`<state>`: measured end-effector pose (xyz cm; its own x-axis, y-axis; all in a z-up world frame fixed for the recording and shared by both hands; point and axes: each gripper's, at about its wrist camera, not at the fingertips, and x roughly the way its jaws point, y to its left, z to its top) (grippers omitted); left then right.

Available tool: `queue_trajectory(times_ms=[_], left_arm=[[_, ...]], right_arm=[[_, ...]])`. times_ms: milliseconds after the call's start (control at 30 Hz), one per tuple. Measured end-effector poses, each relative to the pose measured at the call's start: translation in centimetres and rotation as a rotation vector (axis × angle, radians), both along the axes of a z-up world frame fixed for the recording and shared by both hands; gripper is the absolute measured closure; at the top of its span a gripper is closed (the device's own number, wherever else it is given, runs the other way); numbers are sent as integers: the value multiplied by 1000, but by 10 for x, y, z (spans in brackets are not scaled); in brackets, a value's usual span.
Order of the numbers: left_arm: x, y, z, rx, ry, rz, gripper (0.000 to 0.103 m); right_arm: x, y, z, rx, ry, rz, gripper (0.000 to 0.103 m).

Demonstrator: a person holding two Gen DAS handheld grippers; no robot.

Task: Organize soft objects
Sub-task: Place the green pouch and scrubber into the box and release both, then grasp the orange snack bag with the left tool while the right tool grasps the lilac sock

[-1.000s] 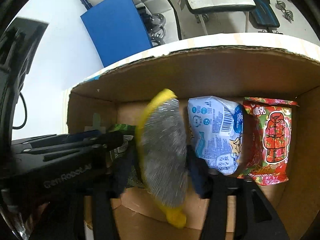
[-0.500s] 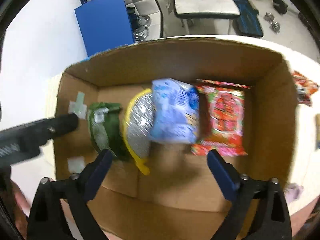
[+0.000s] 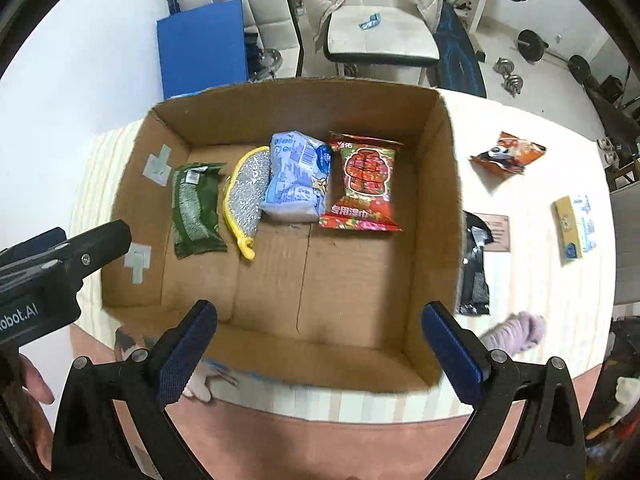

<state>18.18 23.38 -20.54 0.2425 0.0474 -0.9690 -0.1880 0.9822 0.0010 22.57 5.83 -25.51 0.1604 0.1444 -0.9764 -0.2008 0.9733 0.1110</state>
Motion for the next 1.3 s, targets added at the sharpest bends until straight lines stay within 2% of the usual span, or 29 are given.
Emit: queue_trajectory(times_ms=[167, 433, 500, 800, 933, 1100, 1200, 1300], left_arm=[[-34, -6, 32, 67, -98, -2, 2], [-81, -30, 66, 103, -155, -63, 2], [-90, -36, 70, 116, -162, -81, 2], [-110, -51, 84, 76, -172, -71, 2], [-103, -61, 91, 62, -179, -82, 2], [-67, -98, 98, 82, -177, -151, 2], [-31, -132, 93, 115, -163, -223, 2], [16, -174, 74, 128, -100, -326, 2]], right_arm=[[-33, -19, 32, -2, -95, -15, 0], [-81, -34, 79, 10, -169, -2, 0], [-90, -33, 85, 21, -170, 10, 0], [-122, -29, 99, 100, -155, 45, 0], [-121, -41, 101, 147, -140, 15, 0], [-108, -93, 98, 212, -125, -145, 0], [-90, -141, 76, 218, -85, -291, 0], [-71, -195, 38, 213, -33, -454, 0]])
